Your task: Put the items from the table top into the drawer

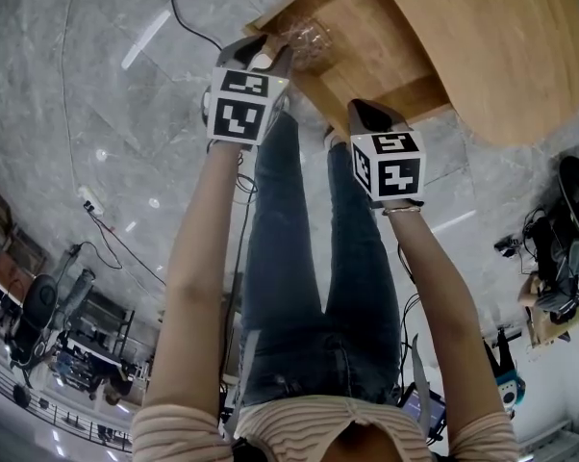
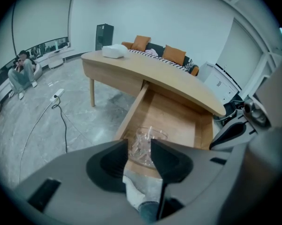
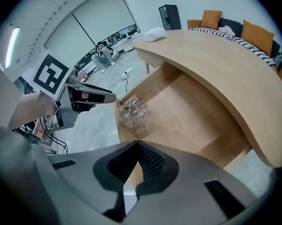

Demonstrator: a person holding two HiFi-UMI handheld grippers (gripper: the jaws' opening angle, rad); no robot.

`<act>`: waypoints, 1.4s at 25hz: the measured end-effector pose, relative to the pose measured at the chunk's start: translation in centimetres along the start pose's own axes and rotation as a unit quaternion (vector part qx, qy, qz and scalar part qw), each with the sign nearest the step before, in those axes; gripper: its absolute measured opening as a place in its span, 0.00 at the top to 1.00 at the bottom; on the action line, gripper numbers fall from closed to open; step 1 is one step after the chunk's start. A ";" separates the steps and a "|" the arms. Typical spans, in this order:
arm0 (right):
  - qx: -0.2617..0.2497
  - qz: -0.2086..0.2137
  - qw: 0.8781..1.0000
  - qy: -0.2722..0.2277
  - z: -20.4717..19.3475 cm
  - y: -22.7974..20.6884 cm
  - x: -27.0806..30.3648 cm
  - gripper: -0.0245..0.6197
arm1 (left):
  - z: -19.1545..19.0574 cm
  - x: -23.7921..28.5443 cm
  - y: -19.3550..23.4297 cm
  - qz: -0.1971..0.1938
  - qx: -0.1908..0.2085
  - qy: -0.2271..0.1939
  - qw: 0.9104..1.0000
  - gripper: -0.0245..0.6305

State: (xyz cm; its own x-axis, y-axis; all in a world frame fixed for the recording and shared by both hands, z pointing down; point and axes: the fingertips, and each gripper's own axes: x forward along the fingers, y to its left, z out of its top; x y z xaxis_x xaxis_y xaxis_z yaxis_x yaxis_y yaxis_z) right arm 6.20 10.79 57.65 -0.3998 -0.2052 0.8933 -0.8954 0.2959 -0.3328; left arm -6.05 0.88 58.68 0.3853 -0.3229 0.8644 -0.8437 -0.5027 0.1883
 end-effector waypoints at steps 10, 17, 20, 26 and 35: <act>0.037 0.029 0.995 -0.089 6.0 3.4 -3.5 0.95 | 3.4 -6.8 -1.1 -0.004 0.013 -0.062 0.998 0.89; 0.047 0.054 0.982 -0.175 10.3 5.1 -9.1 0.95 | 7.4 -11.6 -4.0 -0.034 0.021 -0.094 0.995 0.94; 0.047 0.053 0.975 -0.211 11.8 5.7 -11.7 0.95 | 8.6 -13.5 -5.0 -0.044 0.020 -0.106 0.993 0.94; 0.062 0.057 0.962 -0.259 13.4 6.2 -15.6 0.95 | 10.6 -16.0 -5.7 -0.061 0.003 -0.121 0.991 0.94; 0.112 0.023 0.953 -0.279 13.6 7.1 -16.7 0.95 | 12.0 -17.6 -5.9 -0.097 0.042 -0.116 0.988 0.94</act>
State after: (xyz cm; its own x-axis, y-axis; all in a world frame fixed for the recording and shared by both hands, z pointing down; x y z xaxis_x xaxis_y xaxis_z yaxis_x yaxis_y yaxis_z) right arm 3.86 3.62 36.28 -0.4263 -0.6796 0.5970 -0.8683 0.1224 -0.4807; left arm -3.33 -0.10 36.76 0.6200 -0.3844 0.6840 -0.7153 -0.6351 0.2915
